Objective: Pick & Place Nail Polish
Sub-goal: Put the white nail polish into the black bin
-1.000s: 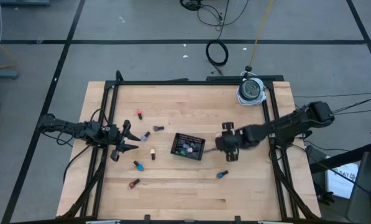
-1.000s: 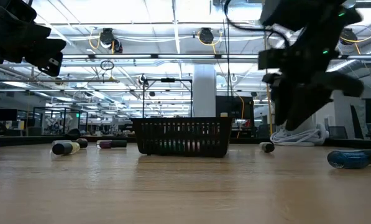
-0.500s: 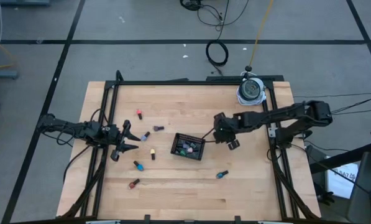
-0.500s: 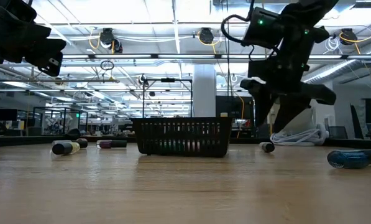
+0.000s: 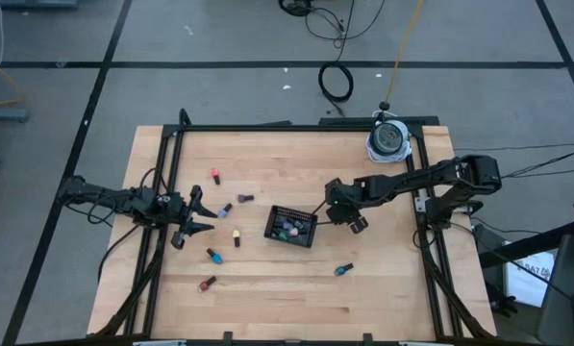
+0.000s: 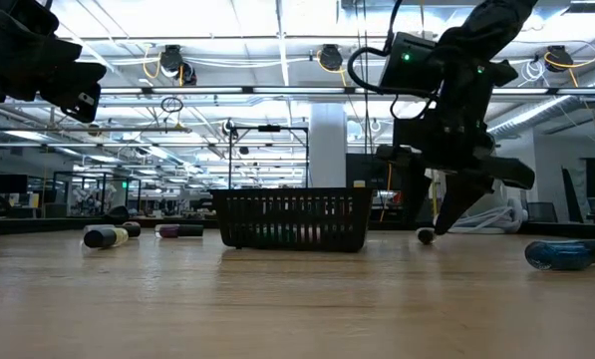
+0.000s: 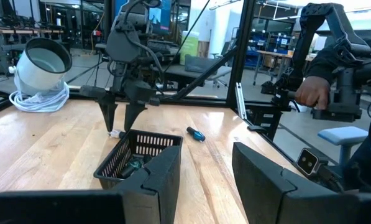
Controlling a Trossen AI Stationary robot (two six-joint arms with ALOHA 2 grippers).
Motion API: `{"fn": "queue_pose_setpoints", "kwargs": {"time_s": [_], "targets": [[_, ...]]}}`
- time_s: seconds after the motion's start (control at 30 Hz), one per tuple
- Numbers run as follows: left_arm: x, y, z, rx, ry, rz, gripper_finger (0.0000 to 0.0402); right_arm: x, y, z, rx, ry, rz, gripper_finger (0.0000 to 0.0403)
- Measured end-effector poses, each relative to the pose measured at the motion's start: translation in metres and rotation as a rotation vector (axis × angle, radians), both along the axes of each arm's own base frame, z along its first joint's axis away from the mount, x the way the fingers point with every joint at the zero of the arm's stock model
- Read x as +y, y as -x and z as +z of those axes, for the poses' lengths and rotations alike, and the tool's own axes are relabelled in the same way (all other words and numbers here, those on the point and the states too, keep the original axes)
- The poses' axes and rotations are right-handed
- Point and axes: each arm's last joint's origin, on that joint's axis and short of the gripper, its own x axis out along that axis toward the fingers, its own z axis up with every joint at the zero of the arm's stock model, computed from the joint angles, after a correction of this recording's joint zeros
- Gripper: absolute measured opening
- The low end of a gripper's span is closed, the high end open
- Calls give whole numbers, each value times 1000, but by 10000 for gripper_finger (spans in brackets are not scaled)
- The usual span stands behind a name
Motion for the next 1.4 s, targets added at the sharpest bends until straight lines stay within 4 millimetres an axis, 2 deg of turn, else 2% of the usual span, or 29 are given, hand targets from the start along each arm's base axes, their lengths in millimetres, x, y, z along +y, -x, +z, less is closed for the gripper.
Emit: {"fn": "queue_pose_setpoints", "kwargs": {"time_s": [0.53, 0.8, 1.17, 1.4], "targets": [[0, 0, 0, 0, 0, 0, 145, 2, -1, -3, -51, -40, 17, 194], [0, 0, 0, 0, 0, 0, 145, 2, 5, -12, -42, -45, 10, 165], [0, 0, 0, 1, 0, 0, 145, 3, 5, -13, -56, -58, -8, 145], [0, 0, 0, 0, 0, 0, 145, 4, 5, -18, -43, -129, -54, 118]]}}
